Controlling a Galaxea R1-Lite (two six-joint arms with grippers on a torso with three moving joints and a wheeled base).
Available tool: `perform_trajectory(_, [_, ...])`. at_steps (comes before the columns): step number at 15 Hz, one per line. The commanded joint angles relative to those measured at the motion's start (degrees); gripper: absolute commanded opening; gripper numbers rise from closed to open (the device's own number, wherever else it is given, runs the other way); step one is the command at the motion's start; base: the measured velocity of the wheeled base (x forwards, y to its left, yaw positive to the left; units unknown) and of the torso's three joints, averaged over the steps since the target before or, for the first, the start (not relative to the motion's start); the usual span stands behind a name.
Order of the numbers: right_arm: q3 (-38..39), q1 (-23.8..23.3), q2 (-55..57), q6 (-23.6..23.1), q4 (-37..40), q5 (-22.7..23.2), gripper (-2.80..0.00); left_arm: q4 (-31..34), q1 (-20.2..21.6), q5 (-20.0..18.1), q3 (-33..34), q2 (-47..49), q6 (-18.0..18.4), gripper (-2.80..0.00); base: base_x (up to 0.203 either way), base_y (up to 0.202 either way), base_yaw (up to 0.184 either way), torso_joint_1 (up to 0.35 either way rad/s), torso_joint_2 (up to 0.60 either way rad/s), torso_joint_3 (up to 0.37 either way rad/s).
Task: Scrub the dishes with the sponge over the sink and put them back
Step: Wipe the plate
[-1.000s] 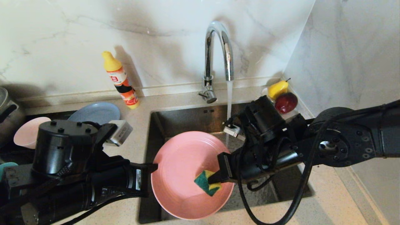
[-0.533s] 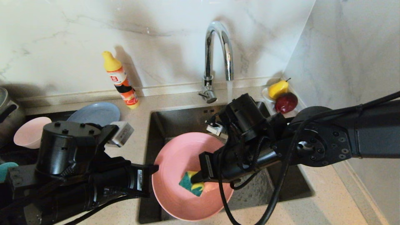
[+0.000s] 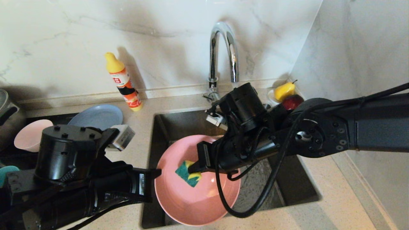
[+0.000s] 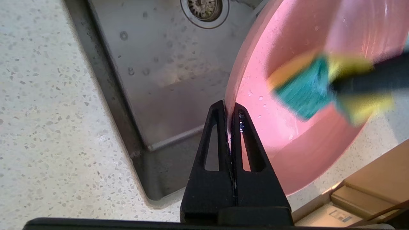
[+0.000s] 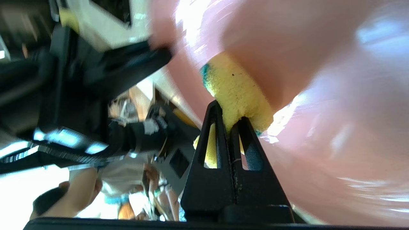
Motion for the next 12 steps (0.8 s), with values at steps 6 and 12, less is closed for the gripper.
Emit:
perform_trajectory(6, [5.2, -4.1, -5.4, -0.5, 3.3, 0.3, -2.8, 0.2, 0.2, 0.6, 0.2, -1.8, -0.1, -2.8, 0.0, 0.0, 0.0, 0.0, 0.0, 0.0])
perform_trajectory(12, [11.0, 1.6, -3.1, -0.6, 1.7, 0.2, -2.8, -0.1, 0.2, 0.4, -0.3, -1.5, -0.1, -2.8, 0.0, 0.0, 0.0, 0.0, 0.0, 0.0])
